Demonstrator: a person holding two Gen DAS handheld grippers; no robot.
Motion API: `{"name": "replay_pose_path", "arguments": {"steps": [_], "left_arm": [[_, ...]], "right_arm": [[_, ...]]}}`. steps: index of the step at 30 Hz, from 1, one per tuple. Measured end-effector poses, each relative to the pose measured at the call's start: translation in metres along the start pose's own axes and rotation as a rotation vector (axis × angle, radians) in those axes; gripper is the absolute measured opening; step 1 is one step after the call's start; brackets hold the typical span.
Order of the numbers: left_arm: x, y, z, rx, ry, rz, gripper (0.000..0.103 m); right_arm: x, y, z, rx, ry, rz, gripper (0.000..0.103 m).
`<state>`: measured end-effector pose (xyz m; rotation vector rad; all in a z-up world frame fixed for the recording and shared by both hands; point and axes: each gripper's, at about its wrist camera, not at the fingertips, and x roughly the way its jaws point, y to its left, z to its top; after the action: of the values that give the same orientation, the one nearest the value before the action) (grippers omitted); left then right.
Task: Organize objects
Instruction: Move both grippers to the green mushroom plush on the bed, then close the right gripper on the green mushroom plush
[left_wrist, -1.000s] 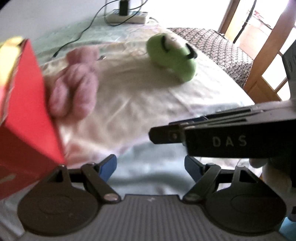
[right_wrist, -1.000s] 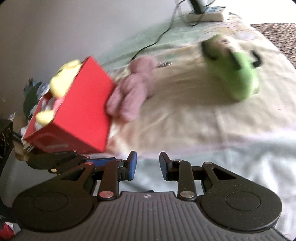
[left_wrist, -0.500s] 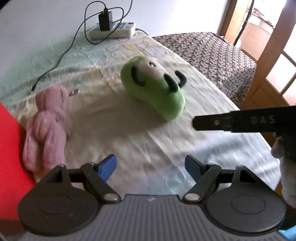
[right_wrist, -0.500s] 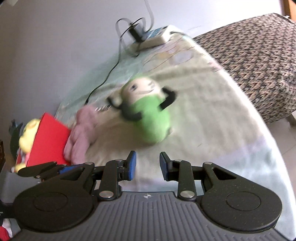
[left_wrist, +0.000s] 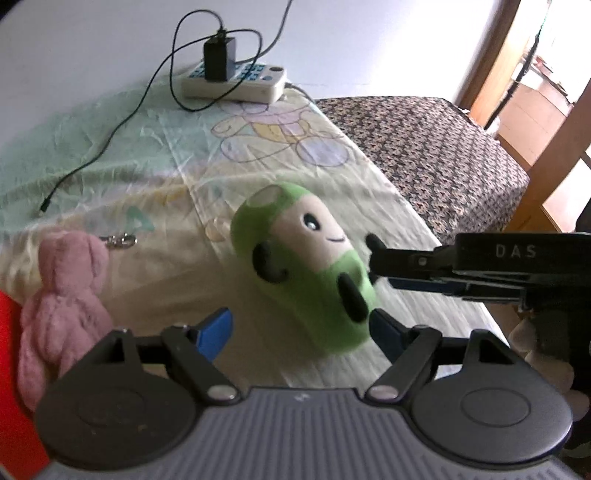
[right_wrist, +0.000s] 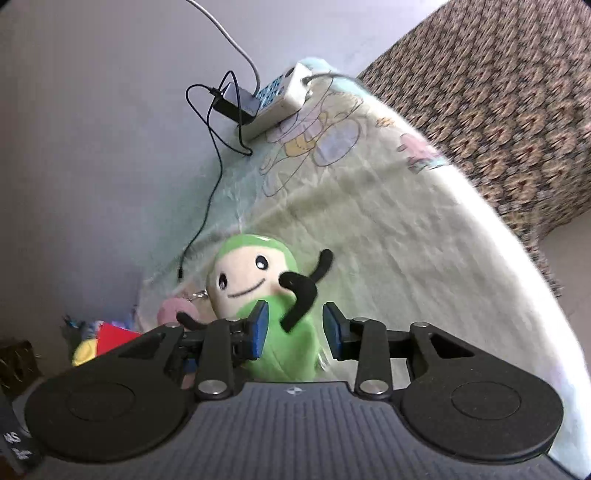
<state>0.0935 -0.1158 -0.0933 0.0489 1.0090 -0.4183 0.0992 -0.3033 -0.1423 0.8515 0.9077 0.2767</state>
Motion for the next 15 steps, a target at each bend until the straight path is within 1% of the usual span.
{"name": "replay_pose_path", "arguments": {"steps": [1,2,4,6,8,9,10,13,15], "left_arm": [[0.004,0.002,0.001,-0.015,0.003,-0.006,0.081],[0.006,0.005,0.003,-0.032,0.005,-0.014,0.081],[0.011,0.011,0.004,-0.062,0.004,-0.031,0.081],[0.014,0.018,0.005,-0.100,0.001,-0.058,0.081],[0.020,0.027,0.006,-0.137,0.008,-0.073,0.083],[0.023,0.031,0.006,-0.154,0.013,-0.074,0.085],[0.025,0.036,0.006,-0.174,0.018,-0.082,0.085],[0.030,0.050,0.006,-0.245,0.031,-0.137,0.084],[0.033,0.054,0.005,-0.273,0.039,-0.165,0.083]], "right_arm": [[0.005,-0.001,0.002,0.012,0.011,0.015,0.038],[0.010,-0.003,0.004,0.028,0.020,0.039,0.044],[0.018,-0.005,0.007,0.052,0.037,0.076,0.049],[0.028,-0.003,0.010,0.059,0.067,0.102,0.057],[0.037,0.000,0.011,0.048,0.076,0.108,0.058],[0.039,0.001,0.012,0.044,0.079,0.114,0.058],[0.041,0.001,0.012,0.039,0.081,0.121,0.058],[0.042,-0.001,0.013,0.045,0.092,0.139,0.056],[0.040,-0.001,0.012,0.043,0.098,0.143,0.054]]}}
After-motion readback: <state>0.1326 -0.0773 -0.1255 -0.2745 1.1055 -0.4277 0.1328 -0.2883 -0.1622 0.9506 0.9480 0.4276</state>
